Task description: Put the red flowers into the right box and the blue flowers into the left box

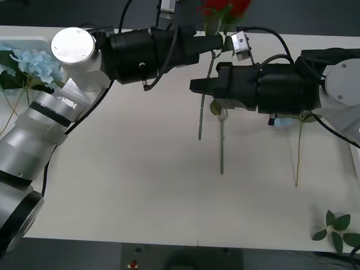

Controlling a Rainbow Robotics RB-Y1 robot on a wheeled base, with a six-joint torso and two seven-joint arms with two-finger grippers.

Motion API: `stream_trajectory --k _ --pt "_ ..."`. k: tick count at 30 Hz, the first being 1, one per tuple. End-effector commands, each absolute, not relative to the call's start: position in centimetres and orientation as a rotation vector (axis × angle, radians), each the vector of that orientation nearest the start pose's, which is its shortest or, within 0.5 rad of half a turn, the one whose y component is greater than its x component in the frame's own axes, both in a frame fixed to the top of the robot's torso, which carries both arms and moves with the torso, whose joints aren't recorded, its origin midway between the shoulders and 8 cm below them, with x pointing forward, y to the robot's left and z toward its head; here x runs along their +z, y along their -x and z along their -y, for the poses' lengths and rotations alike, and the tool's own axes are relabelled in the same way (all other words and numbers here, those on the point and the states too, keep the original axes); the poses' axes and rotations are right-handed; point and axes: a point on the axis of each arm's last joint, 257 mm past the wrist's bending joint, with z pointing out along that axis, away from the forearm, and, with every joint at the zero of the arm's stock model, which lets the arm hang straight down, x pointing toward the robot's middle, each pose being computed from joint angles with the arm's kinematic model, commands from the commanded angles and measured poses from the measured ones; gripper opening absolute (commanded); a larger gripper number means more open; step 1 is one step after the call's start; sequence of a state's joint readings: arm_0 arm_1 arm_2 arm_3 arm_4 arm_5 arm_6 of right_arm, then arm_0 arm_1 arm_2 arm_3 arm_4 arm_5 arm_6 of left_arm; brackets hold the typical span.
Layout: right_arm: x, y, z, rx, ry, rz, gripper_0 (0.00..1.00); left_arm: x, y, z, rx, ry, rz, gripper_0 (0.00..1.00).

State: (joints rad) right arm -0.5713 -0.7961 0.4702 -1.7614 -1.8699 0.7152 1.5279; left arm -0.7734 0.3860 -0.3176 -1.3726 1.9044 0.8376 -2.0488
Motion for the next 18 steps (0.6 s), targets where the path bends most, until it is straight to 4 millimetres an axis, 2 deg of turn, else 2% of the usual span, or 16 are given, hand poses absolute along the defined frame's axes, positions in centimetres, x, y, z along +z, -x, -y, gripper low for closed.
stream_trajectory --k 1,6,9,16,18 --pt "-5.8 -45.2 2.0 1.422 0.364 -2.026 0.0 2.5 -49.7 7.6 -1.484 -0.63 -1.543 1.0" --pt "-5.5 -44.8 2.9 1.406 0.366 -2.043 0.0 2.8 -49.5 7.6 -1.509 -0.621 -1.538 1.0" --pt "-5.4 -44.8 4.7 1.356 0.37 -2.07 0.0 2.9 -49.4 7.6 -1.514 -0.619 -1.536 1.0" --pt "-4.3 -44.0 10.3 1.261 0.339 -2.172 0.0 2.8 -49.4 7.5 -1.515 -0.619 -1.537 1.0" --pt "-3.7 -44.1 12.5 1.211 0.323 -2.201 0.0 2.9 -49.4 7.6 -1.517 -0.618 -1.535 1.0"
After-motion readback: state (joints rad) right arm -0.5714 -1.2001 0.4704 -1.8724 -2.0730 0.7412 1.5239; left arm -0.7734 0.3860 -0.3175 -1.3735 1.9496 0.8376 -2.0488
